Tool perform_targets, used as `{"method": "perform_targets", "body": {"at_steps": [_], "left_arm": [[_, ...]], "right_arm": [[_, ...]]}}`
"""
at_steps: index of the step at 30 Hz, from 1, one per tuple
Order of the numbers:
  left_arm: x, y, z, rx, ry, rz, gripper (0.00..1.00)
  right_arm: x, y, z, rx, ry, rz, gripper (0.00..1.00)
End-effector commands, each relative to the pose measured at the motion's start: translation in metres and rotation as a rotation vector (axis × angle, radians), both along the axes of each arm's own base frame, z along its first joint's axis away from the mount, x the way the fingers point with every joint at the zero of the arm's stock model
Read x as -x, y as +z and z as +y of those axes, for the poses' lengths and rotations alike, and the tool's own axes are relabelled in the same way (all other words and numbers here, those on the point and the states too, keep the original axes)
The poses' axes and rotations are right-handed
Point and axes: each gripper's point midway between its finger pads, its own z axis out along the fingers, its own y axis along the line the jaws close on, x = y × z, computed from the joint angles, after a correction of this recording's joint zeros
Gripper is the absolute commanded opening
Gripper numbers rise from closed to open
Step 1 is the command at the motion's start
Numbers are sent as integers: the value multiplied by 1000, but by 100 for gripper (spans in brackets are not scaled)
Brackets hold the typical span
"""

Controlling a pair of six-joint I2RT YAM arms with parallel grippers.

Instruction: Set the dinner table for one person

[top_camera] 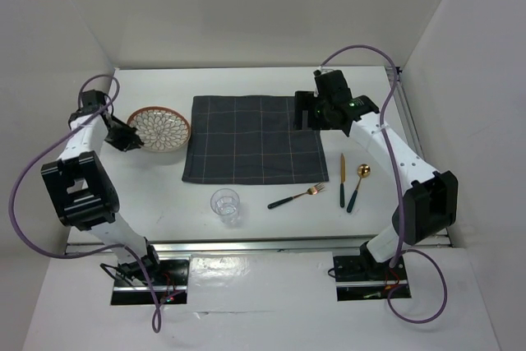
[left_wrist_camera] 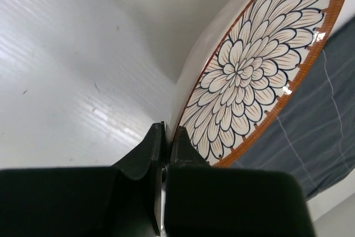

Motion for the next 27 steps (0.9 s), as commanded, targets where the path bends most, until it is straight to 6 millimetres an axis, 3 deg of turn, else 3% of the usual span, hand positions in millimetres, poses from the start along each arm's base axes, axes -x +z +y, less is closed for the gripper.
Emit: {"method": "perform_targets", "body": {"at_steps": [1,2,4,6,7,8,9,14,15,19,20,23,27], "left_arm": [[-28,99,-11,-45,-137,-256,0],[-31,120,-23,-62,-208,-266,0],[-36,137,-39,-64,-287,-284,0],[-44,158,-75,-65,-403,-352,0],[-45,161,-93,-41,-452,-373,0],[-46,165,-124,-13,-531,-396,0],[-47,166,-139,4,-579,-406,0],[-61,157,-205,52,-744,-375,0],[-63,147,-225,97,-775,-359,0],[-68,130,-273,165,-867,-358,0],[-72,114,-279,176,-874,-324,0],[-75,105,-286,189,-888,-313,0],[-82,67,-291,226,-897,-268,0]], "right_arm": [[4,28,-7,14,-17,-55,96],[3,28,-8,12,-32,-55,96],[8,18,-12,23,-46,-24,96],[11,13,-16,8,-77,-8,96],[15,7,-15,2,-69,2,96],[17,3,-15,-1,-78,15,96],[14,4,-15,-17,-75,9,96],[22,3,-31,42,-98,34,97],[24,9,-36,43,-100,20,97],[28,9,-51,32,-134,17,97],[31,12,-47,9,-116,14,97],[35,12,-55,12,-124,30,97],[35,14,-66,24,-138,27,97]]}}
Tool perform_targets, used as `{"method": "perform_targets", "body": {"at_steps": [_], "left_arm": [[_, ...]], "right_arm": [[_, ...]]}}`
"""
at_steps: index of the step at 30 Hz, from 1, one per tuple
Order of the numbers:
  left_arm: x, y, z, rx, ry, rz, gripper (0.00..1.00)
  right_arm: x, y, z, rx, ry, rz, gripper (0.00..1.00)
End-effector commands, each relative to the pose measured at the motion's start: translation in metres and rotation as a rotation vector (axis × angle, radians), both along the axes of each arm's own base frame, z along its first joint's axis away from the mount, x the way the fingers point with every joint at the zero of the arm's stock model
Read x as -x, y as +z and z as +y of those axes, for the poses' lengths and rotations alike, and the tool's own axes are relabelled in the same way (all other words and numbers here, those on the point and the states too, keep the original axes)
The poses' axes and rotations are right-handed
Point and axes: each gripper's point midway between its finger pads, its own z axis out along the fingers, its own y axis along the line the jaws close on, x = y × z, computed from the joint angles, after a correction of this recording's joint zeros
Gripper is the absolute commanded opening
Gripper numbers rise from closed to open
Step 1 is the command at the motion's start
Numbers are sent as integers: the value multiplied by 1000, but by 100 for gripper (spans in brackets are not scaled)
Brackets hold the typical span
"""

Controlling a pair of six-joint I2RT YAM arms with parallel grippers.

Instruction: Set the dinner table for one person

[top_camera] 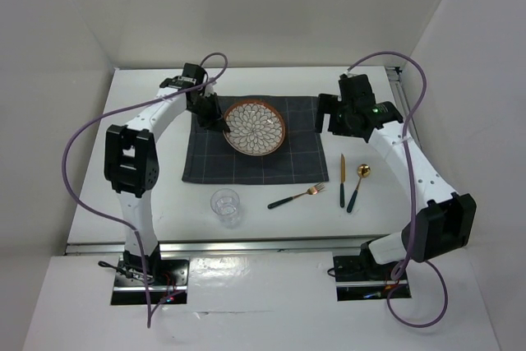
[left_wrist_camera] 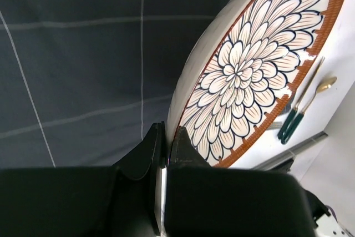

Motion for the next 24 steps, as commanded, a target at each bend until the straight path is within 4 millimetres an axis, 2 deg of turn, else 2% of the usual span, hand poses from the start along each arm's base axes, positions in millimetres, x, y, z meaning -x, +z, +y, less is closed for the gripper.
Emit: {"method": "perform_targets", "body": {"at_steps": [1,4,5,7,8,12,14,15,16,17,18,19,21,22,24], "left_arm": [[-28,36,-26,163,-42,-139,0],[-29,11,-31,156,-48,-97,0],[-28,12,-32,166,-55,-95,0],[-27,-2,-32,164,-54,-81,0],[-27,-2,-32,167,-47,-76,0],[-24,-27,-25,110,-39,-28,0],[-19,-37,-20,78,-36,5,11],[-20,-38,-19,69,-31,3,30],[-19,-36,-17,58,-26,1,40],[-13,-41,-17,36,-25,14,49],[-9,-42,-14,25,-20,21,72],[-7,-40,-10,2,-17,9,79],[-3,-35,-5,-24,-5,11,86],[-3,-34,1,-57,1,5,87],[3,-18,3,-86,-2,-21,87]], "right_arm": [[10,5,-8,8,6,-3,97],[9,5,-12,8,-7,-3,97],[8,5,-15,8,-16,-3,97],[11,7,-16,8,-16,-3,97],[11,7,-16,14,-9,-4,97],[11,7,-16,14,-9,-4,97],[12,7,-15,8,-3,-3,97],[12,7,-15,8,-3,-3,97],[12,7,-15,8,-3,-3,97],[12,7,-15,8,-3,-3,97],[12,7,-13,1,3,-1,97],[12,7,-13,1,3,-1,97],[12,7,-15,-6,0,1,97],[12,7,-13,-13,7,3,97],[12,7,-13,-13,7,3,97]]}}
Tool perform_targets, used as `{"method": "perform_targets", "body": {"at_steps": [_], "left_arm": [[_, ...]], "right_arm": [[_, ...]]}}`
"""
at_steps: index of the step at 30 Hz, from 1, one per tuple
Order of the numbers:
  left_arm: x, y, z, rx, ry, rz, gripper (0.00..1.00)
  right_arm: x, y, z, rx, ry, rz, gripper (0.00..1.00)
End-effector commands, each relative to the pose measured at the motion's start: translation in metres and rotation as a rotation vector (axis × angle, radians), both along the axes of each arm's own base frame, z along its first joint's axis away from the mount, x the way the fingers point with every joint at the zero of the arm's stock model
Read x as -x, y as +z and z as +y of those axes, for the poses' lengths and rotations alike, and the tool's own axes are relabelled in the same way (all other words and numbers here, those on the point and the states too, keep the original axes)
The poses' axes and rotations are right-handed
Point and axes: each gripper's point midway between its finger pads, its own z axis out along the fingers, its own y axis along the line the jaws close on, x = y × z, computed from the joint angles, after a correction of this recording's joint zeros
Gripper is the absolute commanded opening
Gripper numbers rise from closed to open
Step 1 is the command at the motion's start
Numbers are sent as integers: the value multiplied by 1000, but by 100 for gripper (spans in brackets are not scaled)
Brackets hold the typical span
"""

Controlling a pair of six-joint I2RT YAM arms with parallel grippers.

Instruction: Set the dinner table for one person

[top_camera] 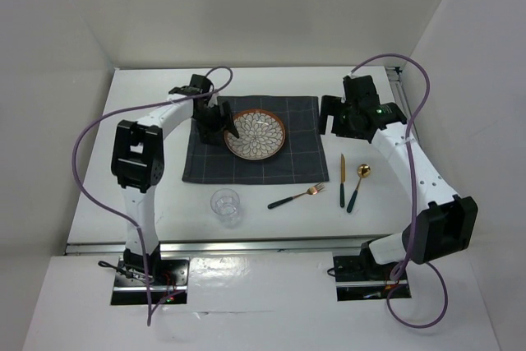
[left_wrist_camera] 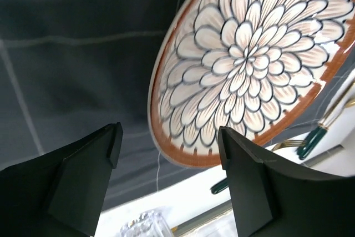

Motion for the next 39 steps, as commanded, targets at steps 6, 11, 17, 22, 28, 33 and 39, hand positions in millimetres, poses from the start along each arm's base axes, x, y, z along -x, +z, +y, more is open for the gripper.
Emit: {"method": "perform_targets", "body": {"at_steps": [6,11,17,22,28,33,39], "left_arm": [[50,94,23,-230,-28,-201,86],[121,123,28,-255,-45,-277,86],[183,127,50,-274,61,-274,86],[192,151,95,-353,257,-294,84],[189,159,126,-405,392,-273,84],[186,163,132,-390,387,-292,84],[185,160,133,-378,367,-299,84]], "right_arm": [[8,6,4,-42,27,-20,97],[6,9,23,-110,94,-34,97],[38,8,126,-263,413,-19,97],[92,-20,214,-234,626,51,97],[120,-55,279,-173,739,86,97],[118,-89,299,-130,753,119,89],[118,-110,305,-111,744,144,56]]}}
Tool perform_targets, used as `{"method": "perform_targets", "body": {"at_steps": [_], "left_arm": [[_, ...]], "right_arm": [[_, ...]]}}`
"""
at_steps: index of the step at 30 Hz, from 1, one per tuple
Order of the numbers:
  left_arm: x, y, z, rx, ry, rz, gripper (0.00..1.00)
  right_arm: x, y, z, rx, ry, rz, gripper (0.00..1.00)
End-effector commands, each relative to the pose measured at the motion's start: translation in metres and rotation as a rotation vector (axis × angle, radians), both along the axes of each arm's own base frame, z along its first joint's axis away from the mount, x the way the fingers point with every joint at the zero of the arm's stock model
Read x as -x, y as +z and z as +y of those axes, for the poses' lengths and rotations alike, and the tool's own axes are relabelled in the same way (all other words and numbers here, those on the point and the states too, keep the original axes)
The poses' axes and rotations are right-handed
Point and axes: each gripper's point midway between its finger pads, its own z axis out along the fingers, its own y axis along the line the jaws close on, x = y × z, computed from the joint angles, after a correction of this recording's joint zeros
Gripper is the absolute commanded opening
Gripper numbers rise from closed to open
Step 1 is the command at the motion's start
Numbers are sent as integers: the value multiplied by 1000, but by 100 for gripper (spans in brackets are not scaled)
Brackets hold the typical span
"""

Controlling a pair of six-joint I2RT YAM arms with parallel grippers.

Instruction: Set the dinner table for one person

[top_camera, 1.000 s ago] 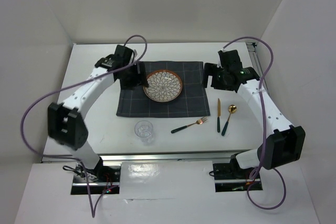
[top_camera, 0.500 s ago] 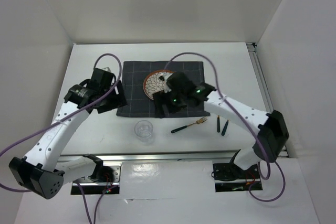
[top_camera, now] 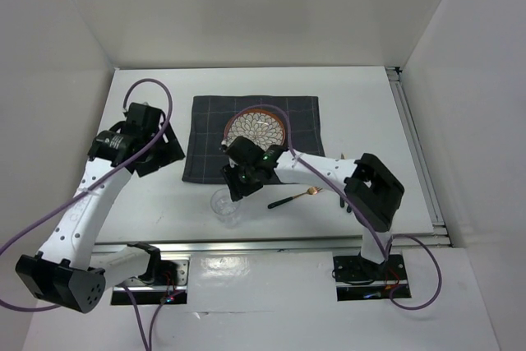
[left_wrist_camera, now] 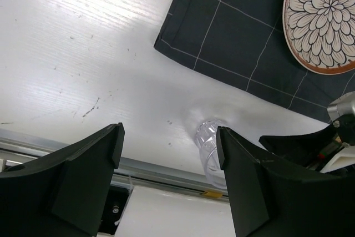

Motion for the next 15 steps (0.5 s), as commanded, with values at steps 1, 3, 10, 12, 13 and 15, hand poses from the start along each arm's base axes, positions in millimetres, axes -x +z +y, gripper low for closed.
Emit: {"method": "perform_targets", "body": {"at_steps": [1,3,10,12,13,15], "left_arm": [[-3,13,3,6,-20,-57,84],[-3,13,1,11,-34,-64,84],[-12,10,-8,38,-73,-73,84],[-16,8,-9,37,-73,-71,84],[-18,4,-9,31,-81,-65,84],[-20,1,-8,24,-76,-70,84]], "right_arm": [[-11,19,23,-64,-11,-80,50],[-17,35,21,-72,-41,-112,30],[-72,92,-38,5,-276,-282,0],[-96,105,-68,58,-368,-308,0],[-119,110,-94,78,-452,-316,0],[-147,124,-123,100,-553,-339,0]]}}
